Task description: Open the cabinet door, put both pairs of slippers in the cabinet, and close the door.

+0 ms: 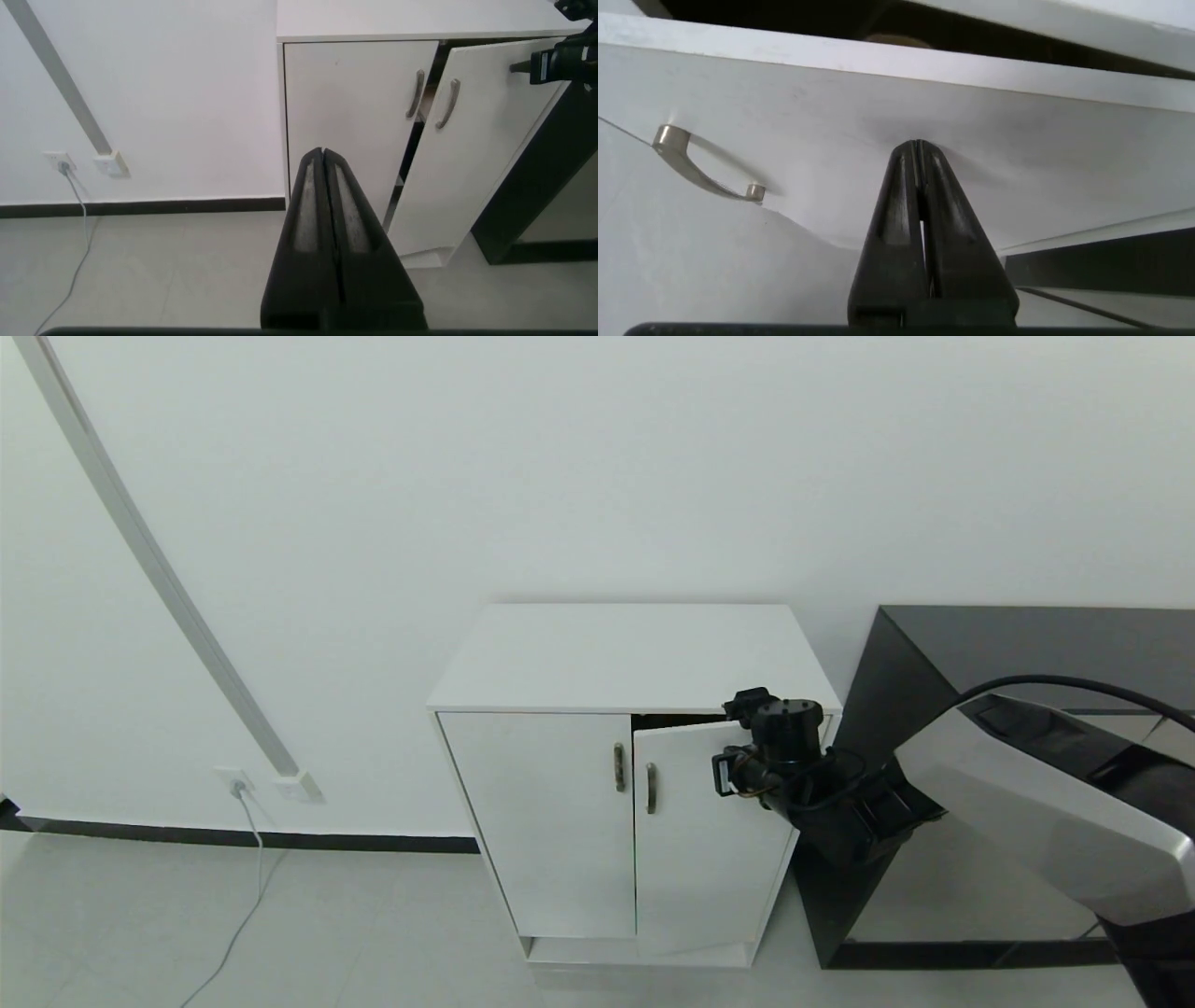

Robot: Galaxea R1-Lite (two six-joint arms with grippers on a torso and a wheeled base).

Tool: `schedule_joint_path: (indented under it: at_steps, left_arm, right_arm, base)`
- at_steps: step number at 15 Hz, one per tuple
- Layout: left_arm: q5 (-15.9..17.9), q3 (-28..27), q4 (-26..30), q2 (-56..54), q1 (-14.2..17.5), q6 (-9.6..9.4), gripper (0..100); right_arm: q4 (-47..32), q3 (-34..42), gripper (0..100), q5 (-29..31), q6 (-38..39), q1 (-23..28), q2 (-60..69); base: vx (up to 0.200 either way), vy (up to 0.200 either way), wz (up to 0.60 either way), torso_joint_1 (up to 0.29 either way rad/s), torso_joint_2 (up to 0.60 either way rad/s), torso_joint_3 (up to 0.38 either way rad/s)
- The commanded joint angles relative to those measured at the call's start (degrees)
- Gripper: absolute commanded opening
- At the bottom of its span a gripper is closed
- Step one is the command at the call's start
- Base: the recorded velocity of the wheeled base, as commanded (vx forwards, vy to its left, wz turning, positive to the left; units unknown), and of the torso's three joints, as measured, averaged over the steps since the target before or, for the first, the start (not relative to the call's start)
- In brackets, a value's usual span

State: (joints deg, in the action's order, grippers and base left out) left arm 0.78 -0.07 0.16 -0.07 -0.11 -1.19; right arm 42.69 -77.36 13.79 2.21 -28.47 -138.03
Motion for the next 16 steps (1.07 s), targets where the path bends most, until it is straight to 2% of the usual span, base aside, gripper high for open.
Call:
schedule_joint_path:
  at_steps: [1, 16]
  left_arm:
    - [0.0, 0.0, 0.0, 0.1, 0.0, -0.04, 0]
    - [0.0, 0.1, 0.0, 0.1, 0.0, -0.04, 0]
  right_arm:
    - [-0.2, -1.3, 0, 0.0, 0.0, 0.3, -0.6]
    - [-2.5, -4.8, 0, 0.1, 0.0, 1.5, -1.4]
  base:
    - [0.0, 0.0, 0.0, 0.0, 0.0, 0.0]
    - [0.0, 0.0, 0.0, 0.0, 0.0, 0.0]
